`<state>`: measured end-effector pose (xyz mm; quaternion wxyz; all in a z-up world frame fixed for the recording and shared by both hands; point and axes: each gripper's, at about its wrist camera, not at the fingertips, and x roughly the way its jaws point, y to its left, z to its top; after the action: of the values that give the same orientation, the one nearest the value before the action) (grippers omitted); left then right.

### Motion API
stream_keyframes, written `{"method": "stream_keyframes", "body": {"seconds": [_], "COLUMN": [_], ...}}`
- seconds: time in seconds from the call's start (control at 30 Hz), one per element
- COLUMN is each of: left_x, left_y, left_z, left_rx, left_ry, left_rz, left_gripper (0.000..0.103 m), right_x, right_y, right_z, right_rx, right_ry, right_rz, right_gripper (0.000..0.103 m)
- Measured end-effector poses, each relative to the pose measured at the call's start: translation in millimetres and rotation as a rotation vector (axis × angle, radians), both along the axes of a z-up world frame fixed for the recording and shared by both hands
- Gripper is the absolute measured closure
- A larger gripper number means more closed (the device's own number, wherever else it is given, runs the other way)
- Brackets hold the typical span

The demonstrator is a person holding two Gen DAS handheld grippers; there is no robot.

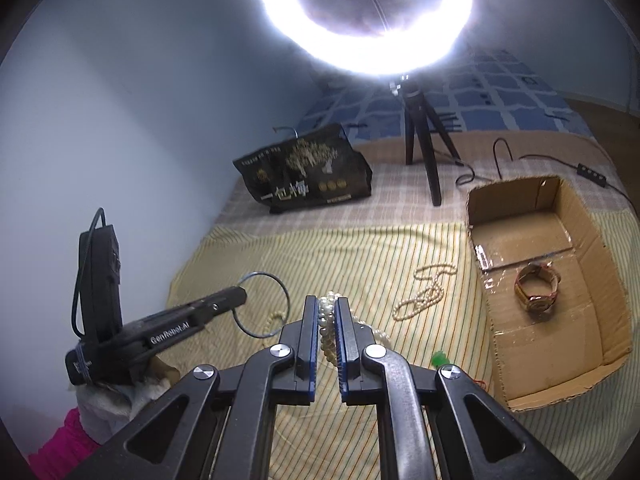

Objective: Organize jewelry
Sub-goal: 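Carry the bangle into the box while the right tool carries the braided pearl necklace there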

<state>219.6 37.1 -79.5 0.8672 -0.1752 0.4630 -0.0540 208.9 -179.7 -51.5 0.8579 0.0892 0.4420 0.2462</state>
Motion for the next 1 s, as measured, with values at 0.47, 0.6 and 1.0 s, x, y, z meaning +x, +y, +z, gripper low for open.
{"method": "stream_keyframes", "body": {"seconds": [0.47, 0.6, 1.0], "left_x": [-3.5, -2.5, 5.0], "left_y": [-53.9, -68.9, -119.2], "left_z": [37.6, 45.5, 43.3], "left_rx": [-0.02, -0.023, -0.041], "left_ry": [-0.087, -0.107, -0.104], "left_rz": [-0.085, -0.106, -0.173], "left_gripper": [0.102, 0.102, 0.102], "right_x": [-6.3, -5.7, -4.2], "right_y": [-42.1, -58.9, -116.4], "right_z": [51.3, 65.4, 72.0], "right_rx": [0.044, 0.055, 0.039], "right_ry": [-0.109, -0.146, -0.175], "right_rz": [-0.085, -0.123, -0.232], "right_gripper": [0.098, 0.098, 0.098]}}
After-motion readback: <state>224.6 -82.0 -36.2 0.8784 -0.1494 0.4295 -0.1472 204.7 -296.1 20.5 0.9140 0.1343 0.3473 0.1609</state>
